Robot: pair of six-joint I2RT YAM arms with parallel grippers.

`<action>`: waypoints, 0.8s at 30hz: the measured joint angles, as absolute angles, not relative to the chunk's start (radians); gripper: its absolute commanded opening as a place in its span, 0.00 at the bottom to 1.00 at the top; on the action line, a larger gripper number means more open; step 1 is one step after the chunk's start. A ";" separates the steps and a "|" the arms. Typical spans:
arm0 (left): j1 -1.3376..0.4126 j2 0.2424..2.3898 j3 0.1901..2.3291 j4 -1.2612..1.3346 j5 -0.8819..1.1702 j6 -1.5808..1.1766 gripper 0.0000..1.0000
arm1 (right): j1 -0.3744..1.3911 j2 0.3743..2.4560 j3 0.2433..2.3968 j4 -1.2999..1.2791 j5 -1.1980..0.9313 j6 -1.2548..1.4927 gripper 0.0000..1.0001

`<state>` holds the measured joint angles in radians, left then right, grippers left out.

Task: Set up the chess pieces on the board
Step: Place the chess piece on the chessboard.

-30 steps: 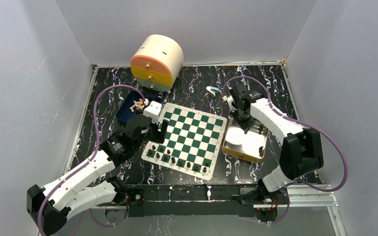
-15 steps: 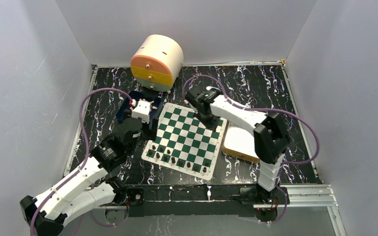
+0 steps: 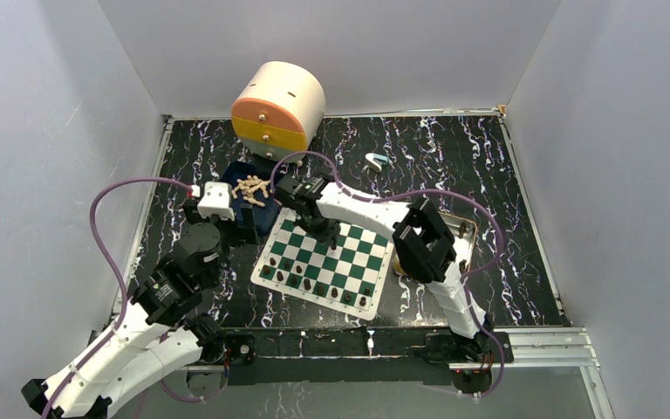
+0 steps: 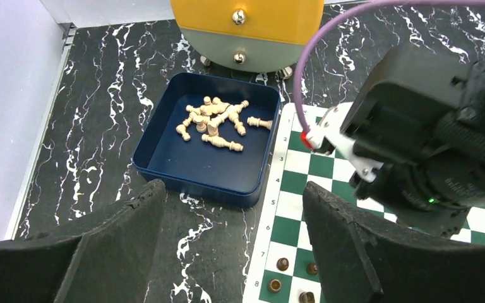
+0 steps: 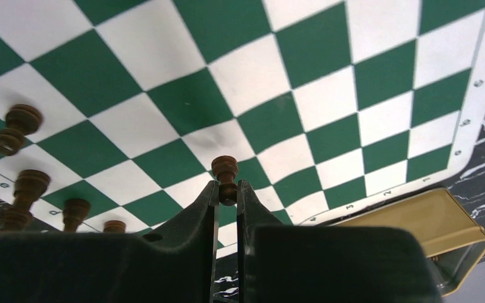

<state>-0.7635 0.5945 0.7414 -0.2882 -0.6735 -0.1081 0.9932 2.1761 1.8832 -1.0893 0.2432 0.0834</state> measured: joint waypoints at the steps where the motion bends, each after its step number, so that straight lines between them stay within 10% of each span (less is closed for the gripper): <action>1: -0.764 0.585 0.739 -0.284 -0.677 -0.107 0.77 | 1.002 2.189 1.898 -1.096 0.239 0.084 0.14; 24: -0.763 0.419 0.681 -0.227 -0.744 -0.096 0.78 | 1.122 2.287 1.986 -1.129 0.176 0.108 0.16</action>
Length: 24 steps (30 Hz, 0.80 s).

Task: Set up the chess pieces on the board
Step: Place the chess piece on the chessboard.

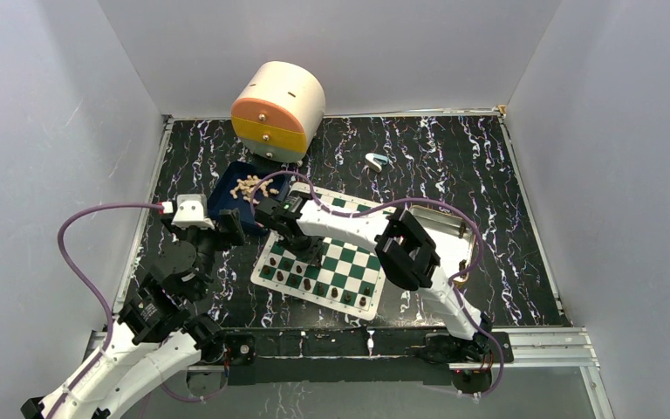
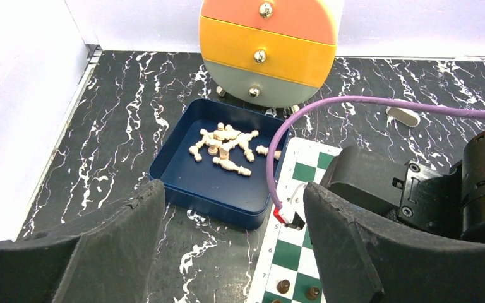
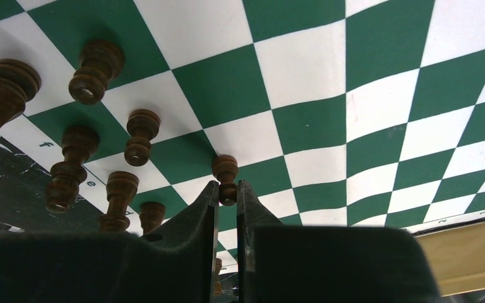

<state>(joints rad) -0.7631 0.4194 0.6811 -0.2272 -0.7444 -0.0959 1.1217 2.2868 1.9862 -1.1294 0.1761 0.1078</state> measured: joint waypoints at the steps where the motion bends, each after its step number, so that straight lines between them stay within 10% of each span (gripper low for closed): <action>1: -0.763 0.416 0.679 -0.224 -0.746 -0.096 0.78 | 1.124 2.288 1.987 -1.129 0.176 0.109 0.16; 24: -0.764 0.425 0.678 -0.216 -0.748 -0.089 0.78 | 1.161 2.312 2.032 -1.153 0.154 0.114 0.18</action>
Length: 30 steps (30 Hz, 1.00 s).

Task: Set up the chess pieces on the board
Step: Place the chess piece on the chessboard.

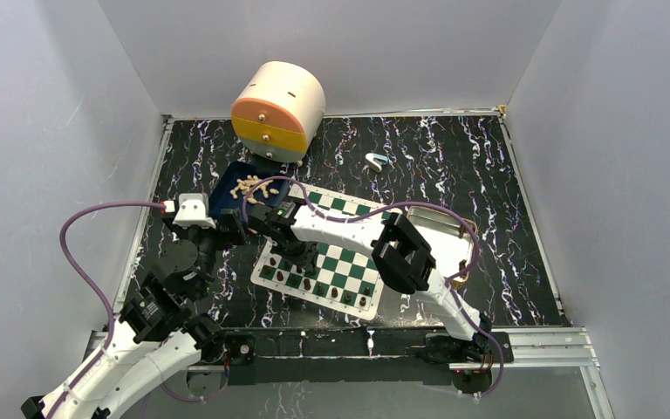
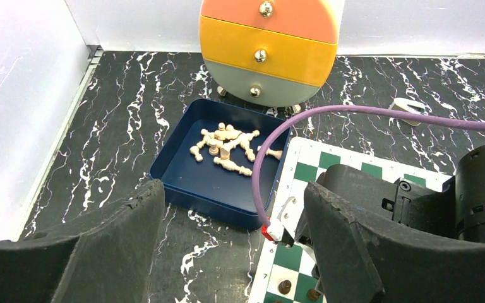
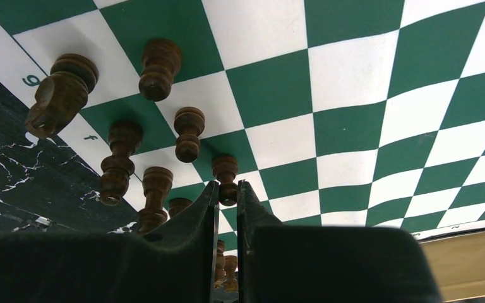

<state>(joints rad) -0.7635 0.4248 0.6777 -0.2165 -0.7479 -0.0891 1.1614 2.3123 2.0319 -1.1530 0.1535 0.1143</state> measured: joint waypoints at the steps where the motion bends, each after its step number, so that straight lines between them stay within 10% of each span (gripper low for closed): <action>1: -0.764 0.425 0.678 -0.216 -0.748 -0.089 0.78 | 1.161 2.312 2.032 -1.154 0.154 0.114 0.19; 30: -0.763 0.425 0.678 -0.216 -0.748 -0.088 0.79 | 1.161 2.319 2.032 -1.153 0.128 0.115 0.38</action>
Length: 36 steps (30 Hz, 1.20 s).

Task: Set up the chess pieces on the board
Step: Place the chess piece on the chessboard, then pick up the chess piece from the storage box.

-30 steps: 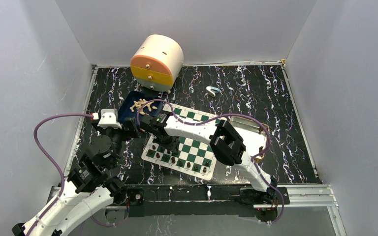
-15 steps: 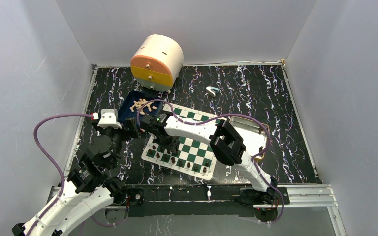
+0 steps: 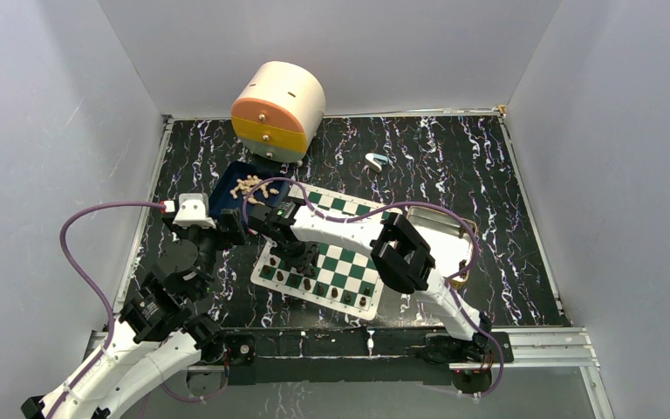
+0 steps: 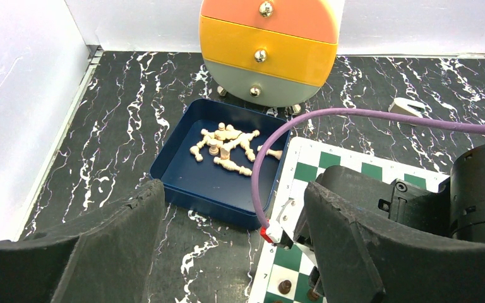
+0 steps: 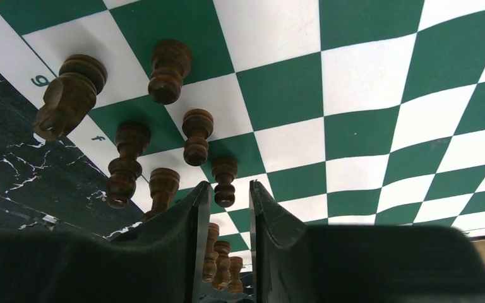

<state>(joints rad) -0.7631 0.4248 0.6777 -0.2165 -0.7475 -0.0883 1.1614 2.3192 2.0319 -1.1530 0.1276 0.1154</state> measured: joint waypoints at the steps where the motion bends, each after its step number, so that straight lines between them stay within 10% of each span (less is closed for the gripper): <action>1: -0.764 0.425 0.678 -0.216 -0.748 -0.088 0.79 | 1.161 2.319 2.032 -1.152 0.128 0.116 0.38; 20: -0.763 0.425 0.678 -0.216 -0.748 -0.088 0.79 | 1.156 2.267 1.971 -1.079 0.173 0.121 0.45; 36: -0.763 0.474 0.678 -0.216 -0.725 -0.085 0.79 | 1.003 1.817 1.572 -0.939 0.307 0.300 0.42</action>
